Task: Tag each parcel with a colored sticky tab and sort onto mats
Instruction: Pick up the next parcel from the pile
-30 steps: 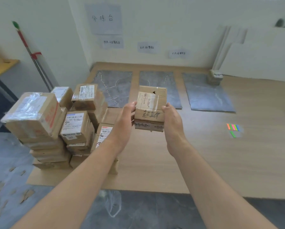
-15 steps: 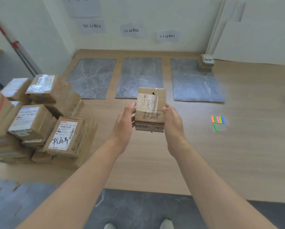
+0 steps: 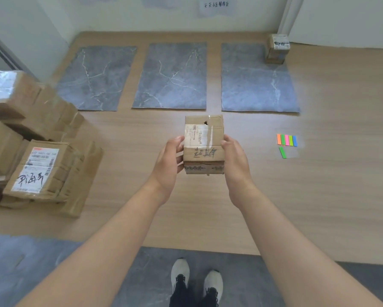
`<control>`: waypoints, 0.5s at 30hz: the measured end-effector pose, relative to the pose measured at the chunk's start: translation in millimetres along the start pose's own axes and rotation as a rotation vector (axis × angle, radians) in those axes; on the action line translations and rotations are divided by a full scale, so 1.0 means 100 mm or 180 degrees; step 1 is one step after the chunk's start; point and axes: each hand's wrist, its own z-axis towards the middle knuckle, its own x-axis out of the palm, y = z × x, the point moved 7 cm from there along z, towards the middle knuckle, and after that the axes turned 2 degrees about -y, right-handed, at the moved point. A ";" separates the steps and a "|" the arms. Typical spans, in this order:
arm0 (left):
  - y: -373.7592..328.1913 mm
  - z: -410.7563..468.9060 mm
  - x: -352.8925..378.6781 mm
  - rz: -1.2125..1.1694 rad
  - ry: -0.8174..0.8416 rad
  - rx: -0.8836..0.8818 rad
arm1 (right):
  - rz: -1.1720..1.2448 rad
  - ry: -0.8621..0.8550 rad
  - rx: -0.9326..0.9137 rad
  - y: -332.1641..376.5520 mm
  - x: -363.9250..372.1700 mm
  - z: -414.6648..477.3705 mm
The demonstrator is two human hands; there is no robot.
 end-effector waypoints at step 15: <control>1.01 0.46 -0.01 0.0035 -0.0023 -0.0421 | -0.0003 -0.0148 0.0448 -1.01 -0.11 0.37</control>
